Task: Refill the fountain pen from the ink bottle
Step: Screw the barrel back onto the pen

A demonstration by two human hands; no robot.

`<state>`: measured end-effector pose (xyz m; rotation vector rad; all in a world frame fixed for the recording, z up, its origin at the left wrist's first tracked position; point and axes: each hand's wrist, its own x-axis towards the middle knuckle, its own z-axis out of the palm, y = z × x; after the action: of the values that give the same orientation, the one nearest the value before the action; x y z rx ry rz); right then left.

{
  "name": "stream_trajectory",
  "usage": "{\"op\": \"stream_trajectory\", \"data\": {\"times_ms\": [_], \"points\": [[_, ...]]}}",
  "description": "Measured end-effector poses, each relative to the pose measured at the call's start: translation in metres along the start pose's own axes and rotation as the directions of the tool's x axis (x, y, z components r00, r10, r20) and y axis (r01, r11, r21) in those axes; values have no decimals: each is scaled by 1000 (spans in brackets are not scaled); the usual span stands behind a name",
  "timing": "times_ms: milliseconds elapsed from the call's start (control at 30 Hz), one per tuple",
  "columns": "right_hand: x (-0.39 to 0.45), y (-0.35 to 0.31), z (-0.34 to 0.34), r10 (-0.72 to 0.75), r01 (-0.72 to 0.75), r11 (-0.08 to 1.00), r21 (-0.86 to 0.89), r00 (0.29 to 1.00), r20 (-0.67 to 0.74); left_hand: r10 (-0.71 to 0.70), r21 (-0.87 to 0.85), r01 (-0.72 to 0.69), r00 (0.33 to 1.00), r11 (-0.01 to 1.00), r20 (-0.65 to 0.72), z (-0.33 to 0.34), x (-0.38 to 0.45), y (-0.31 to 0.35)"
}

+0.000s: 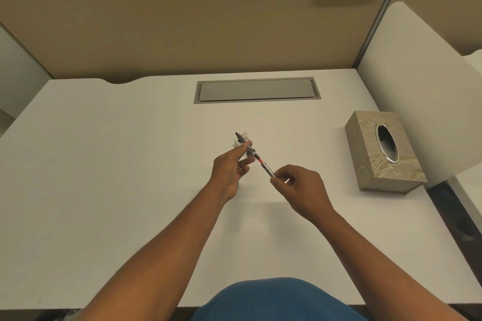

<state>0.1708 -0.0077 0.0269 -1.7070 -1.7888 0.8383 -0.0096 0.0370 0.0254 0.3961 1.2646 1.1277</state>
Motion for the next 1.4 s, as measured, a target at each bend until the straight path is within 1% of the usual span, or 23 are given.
{"op": "stream_trajectory", "data": {"times_ms": [133, 400, 567, 667, 1167, 1267, 1400], "points": [[2, -1, 4, 4, -4, 1000, 29, 1000, 0, -4, 98, -2, 998, 995, 58, 0, -2, -3], [5, 3, 8, 15, -16, 996, 93, 1000, 6, 6, 206, -24, 996, 978, 91, -2, -8, -11], [7, 5, 7, 19, -21, 994, 109, 1000, 18, 48, 207, -60, 997, 977, 59, -2, -5, -6], [8, 4, 8, 14, -16, 994, 110, 1000, 11, 51, 191, -59, 998, 980, 47, -2, -5, -6], [10, -3, 11, 9, -6, 990, 138, 1000, -20, 42, 171, -57, 995, 984, 87, -3, -2, -5], [12, -7, 13, 72, -70, 972, 224, 997, 0, 23, 174, -43, 993, 984, 113, -3, -3, -3], [14, -13, 10, 196, -192, 880, 435, 980, 36, 20, 180, -43, 992, 983, 124, -3, -3, -3]]}}
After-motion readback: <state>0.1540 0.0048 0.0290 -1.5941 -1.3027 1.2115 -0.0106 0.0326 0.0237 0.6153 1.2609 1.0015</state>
